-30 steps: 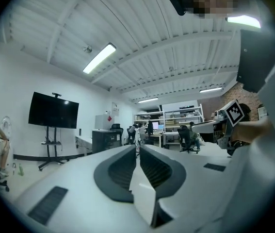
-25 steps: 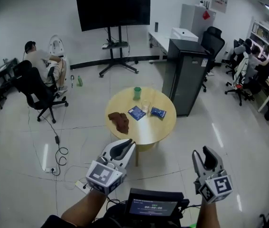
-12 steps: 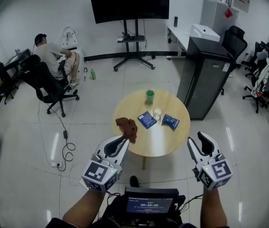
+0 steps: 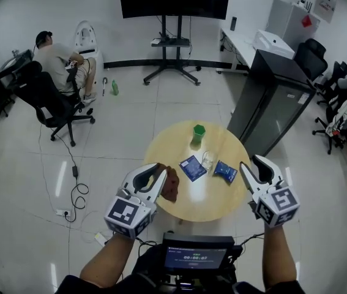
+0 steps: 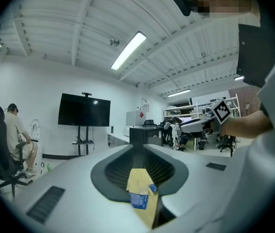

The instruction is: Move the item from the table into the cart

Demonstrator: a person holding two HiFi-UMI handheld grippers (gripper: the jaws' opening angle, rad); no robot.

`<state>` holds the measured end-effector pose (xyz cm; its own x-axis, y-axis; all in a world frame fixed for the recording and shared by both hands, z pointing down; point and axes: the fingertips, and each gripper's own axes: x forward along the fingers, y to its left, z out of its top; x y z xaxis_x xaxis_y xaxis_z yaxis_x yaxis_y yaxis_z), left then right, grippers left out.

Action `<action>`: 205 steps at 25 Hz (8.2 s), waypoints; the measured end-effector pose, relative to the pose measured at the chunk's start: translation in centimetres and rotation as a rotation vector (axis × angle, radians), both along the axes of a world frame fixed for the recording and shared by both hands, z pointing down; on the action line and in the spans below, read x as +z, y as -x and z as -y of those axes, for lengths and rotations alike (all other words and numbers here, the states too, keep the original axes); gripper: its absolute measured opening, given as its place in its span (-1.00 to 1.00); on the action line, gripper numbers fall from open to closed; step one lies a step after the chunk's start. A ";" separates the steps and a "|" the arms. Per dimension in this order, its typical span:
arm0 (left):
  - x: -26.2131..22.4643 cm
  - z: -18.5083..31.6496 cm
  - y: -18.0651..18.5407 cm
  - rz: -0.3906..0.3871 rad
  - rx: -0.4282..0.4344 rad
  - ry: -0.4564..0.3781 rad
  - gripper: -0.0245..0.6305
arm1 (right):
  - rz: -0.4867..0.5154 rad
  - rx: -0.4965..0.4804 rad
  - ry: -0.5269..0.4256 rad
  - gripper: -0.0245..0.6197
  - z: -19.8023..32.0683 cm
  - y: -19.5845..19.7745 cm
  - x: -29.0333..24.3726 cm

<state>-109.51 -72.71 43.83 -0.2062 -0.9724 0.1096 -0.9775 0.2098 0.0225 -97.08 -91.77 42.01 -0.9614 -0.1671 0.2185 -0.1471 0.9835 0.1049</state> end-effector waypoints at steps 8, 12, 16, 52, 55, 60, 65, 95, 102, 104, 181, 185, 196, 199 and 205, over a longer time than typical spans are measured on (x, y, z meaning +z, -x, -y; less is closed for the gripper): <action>3.6 8.5 9.2 -0.049 -0.049 0.052 -0.67 | -0.155 -0.112 0.010 -0.37 9.1 12.1 5.5; 3.7 12.9 11.5 -0.038 -0.094 0.070 -0.67 | -0.212 -0.188 0.025 -0.37 13.8 15.6 8.0; 5.6 16.7 12.6 -0.068 -0.153 0.103 -0.67 | -0.254 -0.251 0.021 -0.37 17.8 18.0 11.0; 32.5 28.0 37.2 -0.280 -0.129 0.259 -0.67 | -0.962 -0.615 -0.295 -0.28 25.7 50.1 48.2; 33.1 29.0 37.3 -0.289 -0.121 0.260 -0.67 | -0.978 -0.665 -0.291 -0.29 25.3 50.2 49.4; 33.6 29.3 38.1 -0.289 -0.128 0.253 -0.67 | -1.000 -0.621 -0.357 -0.50 26.6 51.1 50.1; 34.2 29.5 38.4 -0.304 -0.128 0.261 -0.67 | -1.010 -0.591 -0.391 -0.81 27.5 51.8 50.1; 8.7 30.4 18.4 -0.067 -0.026 0.056 -0.81 | -0.398 -0.211 -0.203 -0.92 29.3 24.6 13.5; 2.5 26.8 11.3 0.013 0.162 -0.024 -0.86 | -0.211 0.061 -0.184 -0.92 23.9 11.7 3.6; 0.9 26.0 9.3 0.034 0.248 -0.055 -0.92 | -0.168 0.149 -0.177 -0.92 22.1 8.1 1.7; -5.4 -76.1 -179.2 -0.149 3.340 -0.160 -0.93 | -0.106 3.257 -0.456 -0.92 -106.3 -153.7 -6.4; -12.9 -94.2 -178.5 -0.143 3.392 -0.152 -0.93 | -0.112 3.298 -0.455 -0.92 -123.1 -153.2 -13.7; -24.0 -129.4 -183.7 -0.152 3.471 -0.220 -0.93 | -0.164 3.311 -0.360 -0.92 -156.3 -159.6 -22.0; -25.0 -134.3 -186.2 -0.204 3.483 -0.240 -0.93 | -0.259 3.328 -0.300 -0.92 -161.1 -161.9 -23.0; -26.3 -143.1 -191.9 -0.254 3.477 -0.280 -0.93 | -0.234 3.347 -0.273 -0.92 -170.5 -166.7 -25.2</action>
<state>82.40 70.41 17.50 -0.1430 0.9890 -0.0389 0.9820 0.1368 -0.1299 69.64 78.75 16.83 0.9173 0.3974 0.0262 0.3854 -0.9023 0.1931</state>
